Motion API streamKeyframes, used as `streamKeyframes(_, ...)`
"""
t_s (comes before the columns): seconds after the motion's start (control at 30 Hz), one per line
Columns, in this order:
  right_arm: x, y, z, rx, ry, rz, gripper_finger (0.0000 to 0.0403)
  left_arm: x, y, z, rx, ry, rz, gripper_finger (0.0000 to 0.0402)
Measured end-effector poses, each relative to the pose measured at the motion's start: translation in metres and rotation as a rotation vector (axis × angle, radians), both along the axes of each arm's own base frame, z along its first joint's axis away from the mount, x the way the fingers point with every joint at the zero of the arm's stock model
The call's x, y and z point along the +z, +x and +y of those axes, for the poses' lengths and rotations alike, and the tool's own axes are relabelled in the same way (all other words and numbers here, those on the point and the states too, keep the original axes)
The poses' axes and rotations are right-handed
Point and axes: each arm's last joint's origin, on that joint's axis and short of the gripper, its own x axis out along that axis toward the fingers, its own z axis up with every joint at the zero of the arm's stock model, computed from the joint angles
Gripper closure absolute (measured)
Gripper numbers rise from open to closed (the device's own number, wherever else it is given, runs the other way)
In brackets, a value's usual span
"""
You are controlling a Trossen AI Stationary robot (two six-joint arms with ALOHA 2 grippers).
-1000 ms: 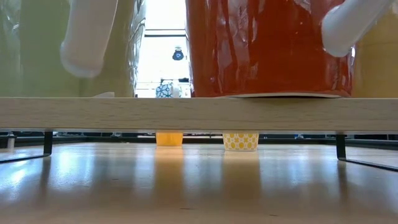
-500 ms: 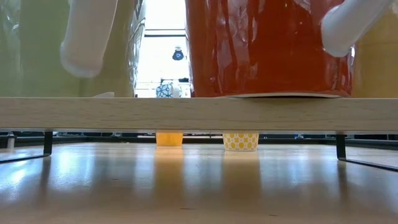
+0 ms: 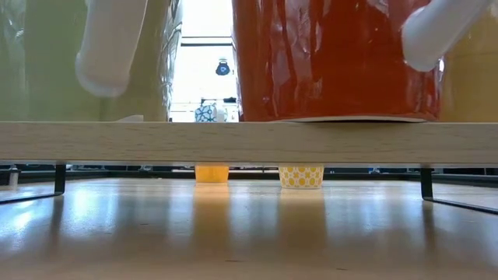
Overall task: Place coffee mugs
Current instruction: Adjust the mugs on the shelf
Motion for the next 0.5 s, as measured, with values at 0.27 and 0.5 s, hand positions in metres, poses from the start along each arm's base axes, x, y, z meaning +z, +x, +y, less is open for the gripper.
streamKeyframes(0.27, 0.0011, 0.0013, 0.0007, 0.015, -0.005, -0.022, 0.0388, 0.0000, 0.0000, 0.0000, 0.000, 0.001, 0.000, 0.0274)
streamKeyframes(0.5, 0.0015, 0.0032, -0.0012, 0.023, -0.040, -0.046, 0.0380, 0.0000, 0.0000, 0.0000, -0.001, 0.001, 0.000, 0.0274)
